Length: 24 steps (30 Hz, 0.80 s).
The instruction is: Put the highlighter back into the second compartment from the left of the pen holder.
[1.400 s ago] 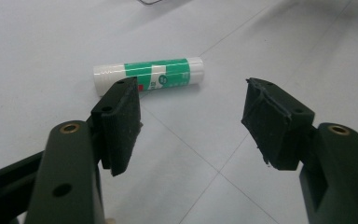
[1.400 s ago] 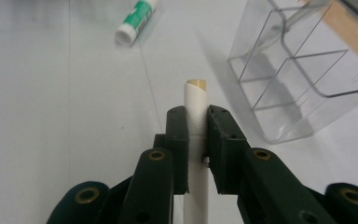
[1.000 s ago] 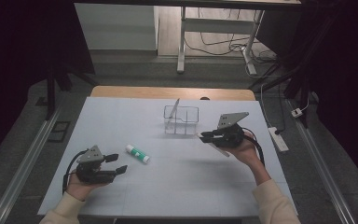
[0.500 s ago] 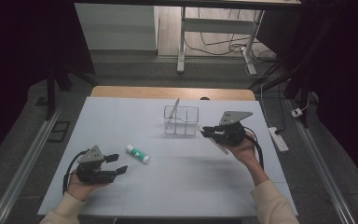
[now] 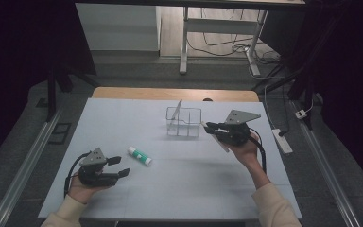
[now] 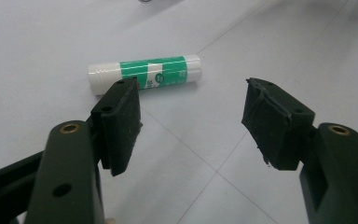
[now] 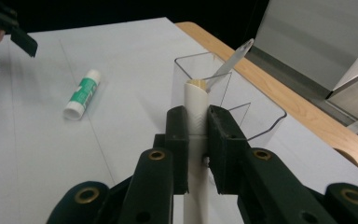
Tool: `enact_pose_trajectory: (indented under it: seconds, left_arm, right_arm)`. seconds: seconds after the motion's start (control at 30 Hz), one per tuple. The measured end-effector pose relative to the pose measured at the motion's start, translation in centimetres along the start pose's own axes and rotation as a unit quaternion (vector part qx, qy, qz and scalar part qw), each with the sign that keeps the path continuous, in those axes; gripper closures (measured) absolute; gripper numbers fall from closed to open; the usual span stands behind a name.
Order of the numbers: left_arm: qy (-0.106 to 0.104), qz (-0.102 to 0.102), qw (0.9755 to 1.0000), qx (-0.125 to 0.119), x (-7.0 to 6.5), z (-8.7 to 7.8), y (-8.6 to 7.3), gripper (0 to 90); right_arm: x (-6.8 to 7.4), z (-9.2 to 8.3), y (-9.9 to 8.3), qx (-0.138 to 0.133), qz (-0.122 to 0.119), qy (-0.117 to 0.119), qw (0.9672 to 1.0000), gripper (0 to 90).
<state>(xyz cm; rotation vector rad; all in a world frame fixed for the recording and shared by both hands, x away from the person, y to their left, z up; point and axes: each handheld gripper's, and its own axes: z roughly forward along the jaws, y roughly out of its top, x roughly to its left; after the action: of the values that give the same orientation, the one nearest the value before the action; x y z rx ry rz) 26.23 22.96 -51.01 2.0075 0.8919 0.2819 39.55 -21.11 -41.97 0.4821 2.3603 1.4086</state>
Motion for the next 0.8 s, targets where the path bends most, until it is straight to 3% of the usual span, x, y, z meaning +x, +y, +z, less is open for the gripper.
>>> enact_pose_trajectory:
  seconds: [0.8]
  left_arm:
    - [0.0,0.0,1.0,0.003,0.0,0.2,0.0,36.9]
  right_arm:
    - [0.7,1.1,1.6,-0.04,-0.001,-0.023,0.9989,77.7]
